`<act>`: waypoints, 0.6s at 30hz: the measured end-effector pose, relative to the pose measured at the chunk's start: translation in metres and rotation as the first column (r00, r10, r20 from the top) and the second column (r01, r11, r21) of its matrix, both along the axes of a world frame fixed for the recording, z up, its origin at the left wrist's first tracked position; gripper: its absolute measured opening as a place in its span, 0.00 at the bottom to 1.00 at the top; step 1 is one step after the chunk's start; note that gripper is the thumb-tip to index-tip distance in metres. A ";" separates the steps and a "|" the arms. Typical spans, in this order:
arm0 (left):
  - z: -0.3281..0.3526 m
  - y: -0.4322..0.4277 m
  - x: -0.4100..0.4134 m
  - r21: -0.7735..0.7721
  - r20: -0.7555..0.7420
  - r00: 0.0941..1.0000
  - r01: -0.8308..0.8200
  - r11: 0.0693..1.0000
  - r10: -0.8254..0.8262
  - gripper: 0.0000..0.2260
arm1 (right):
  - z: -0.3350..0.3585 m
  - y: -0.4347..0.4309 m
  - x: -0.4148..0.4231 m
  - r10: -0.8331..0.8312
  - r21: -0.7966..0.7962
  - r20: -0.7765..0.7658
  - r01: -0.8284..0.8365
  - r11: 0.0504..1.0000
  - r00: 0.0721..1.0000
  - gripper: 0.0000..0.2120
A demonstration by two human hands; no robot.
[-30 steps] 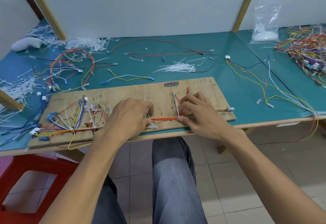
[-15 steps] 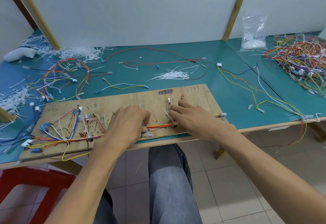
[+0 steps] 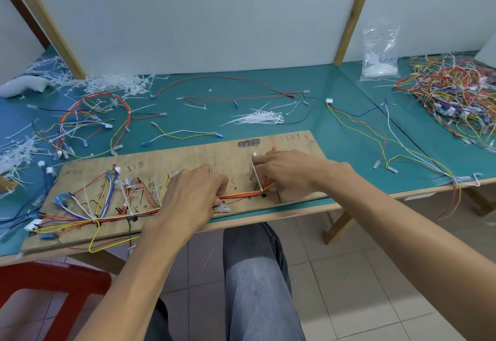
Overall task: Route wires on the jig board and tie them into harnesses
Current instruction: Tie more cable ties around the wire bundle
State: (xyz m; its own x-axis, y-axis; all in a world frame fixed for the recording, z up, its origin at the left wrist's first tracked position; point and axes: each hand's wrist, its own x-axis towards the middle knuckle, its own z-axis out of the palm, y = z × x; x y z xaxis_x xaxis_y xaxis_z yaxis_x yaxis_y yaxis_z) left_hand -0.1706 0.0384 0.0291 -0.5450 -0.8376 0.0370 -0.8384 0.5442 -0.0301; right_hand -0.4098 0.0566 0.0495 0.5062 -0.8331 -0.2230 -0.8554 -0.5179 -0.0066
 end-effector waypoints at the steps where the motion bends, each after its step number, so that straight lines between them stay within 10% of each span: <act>1: -0.001 0.000 0.000 -0.001 -0.008 1.000 -0.004 1.000 0.004 0.07 | 0.001 -0.001 -0.003 -0.016 0.046 0.041 0.014 0.999 0.999 0.09; 6: -0.003 -0.006 0.003 0.014 -0.019 1.000 -0.004 1.000 0.004 0.07 | 0.017 -0.017 -0.043 -0.407 0.181 0.575 0.374 0.909 0.710 0.24; 14: -0.004 -0.004 0.002 0.002 -0.015 1.000 -0.013 1.000 0.013 0.07 | -0.004 -0.053 -0.043 -0.701 0.365 0.526 0.617 0.697 0.481 0.03; 18: -0.005 -0.005 0.002 0.001 -0.017 1.000 -0.009 1.000 0.009 0.07 | -0.002 -0.059 -0.042 -0.673 0.311 0.461 0.604 0.734 0.579 0.02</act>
State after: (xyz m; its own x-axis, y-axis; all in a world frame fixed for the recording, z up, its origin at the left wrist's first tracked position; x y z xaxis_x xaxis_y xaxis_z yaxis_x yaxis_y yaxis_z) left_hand -0.1691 0.0336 0.0242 -0.5368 -0.8424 0.0459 -0.8436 0.5367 -0.0155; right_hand -0.4515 -0.0021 0.0479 -0.0880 -0.9734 -0.2116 -0.8046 0.1947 -0.5609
